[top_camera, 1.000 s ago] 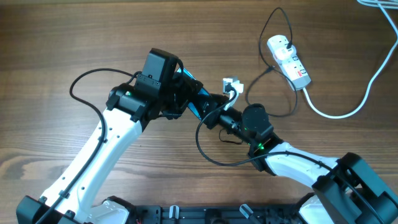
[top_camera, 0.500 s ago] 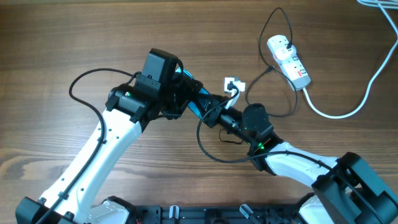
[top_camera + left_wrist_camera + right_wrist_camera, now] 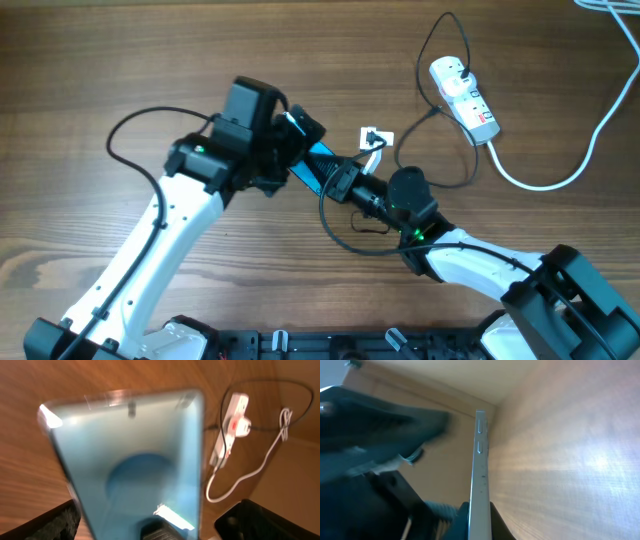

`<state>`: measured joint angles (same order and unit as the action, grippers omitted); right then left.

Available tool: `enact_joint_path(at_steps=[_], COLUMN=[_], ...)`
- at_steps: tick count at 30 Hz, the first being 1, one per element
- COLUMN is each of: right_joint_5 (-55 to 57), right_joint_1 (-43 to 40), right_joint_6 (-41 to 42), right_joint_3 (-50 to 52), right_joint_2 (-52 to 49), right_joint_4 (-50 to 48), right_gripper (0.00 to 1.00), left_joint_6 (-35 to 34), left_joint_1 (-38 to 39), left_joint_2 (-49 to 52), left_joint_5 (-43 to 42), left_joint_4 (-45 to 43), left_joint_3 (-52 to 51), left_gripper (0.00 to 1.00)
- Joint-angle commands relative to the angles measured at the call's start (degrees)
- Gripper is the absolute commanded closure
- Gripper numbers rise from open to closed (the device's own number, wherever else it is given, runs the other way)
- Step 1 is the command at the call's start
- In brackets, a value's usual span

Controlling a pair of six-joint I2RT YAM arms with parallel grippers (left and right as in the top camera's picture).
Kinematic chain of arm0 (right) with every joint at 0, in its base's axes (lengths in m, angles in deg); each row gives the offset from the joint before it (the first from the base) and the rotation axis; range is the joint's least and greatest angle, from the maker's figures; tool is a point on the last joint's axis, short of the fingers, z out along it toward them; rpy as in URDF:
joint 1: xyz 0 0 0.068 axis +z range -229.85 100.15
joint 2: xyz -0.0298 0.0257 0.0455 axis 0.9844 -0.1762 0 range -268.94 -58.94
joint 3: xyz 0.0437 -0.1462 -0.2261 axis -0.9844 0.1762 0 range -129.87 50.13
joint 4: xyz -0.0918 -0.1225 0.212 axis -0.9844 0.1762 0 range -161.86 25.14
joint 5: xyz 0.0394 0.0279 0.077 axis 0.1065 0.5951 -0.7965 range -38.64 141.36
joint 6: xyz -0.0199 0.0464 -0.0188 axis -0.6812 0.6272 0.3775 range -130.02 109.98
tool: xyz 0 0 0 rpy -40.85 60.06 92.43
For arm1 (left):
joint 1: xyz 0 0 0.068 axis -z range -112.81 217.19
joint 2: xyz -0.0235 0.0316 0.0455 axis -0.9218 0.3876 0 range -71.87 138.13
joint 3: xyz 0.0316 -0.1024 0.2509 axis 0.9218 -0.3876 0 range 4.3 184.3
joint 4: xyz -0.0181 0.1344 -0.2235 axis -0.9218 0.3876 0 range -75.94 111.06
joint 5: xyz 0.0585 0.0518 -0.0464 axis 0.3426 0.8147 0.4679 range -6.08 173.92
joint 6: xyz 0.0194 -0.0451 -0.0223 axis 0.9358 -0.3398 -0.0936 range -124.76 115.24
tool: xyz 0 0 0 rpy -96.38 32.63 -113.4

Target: Plug charger to phone and switch on socket

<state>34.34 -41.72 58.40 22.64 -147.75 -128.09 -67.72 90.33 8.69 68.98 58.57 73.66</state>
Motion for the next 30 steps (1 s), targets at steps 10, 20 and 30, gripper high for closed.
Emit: enact_joint_path(at_steps=[10, 20, 30], right_joint_5=[-9.35, -15.45, -14.99], right_joint_1=[-5.22, -5.22, -5.22], right_joint_6=[27.47, 50.25, 50.27], right_joint_3=[-1.16, -1.16, -1.16], right_joint_2=[-0.11, -0.11, -0.11], right_joint_4=[8.28, 9.38, 6.58], right_gripper=[0.96, 0.96, 0.96], left_joint_6=[13.35, 13.25, 12.83], left_joint_1=[-11.65, -14.10, -13.99], left_joint_2=[-1.81, -1.81, -1.79], left_joint_5=[0.42, -4.63, -14.29], left_joint_4=[4.37, 6.10, 7.30], left_joint_3=[0.42, 0.42, -0.81], left_gripper=[0.00, 0.00, 0.00])
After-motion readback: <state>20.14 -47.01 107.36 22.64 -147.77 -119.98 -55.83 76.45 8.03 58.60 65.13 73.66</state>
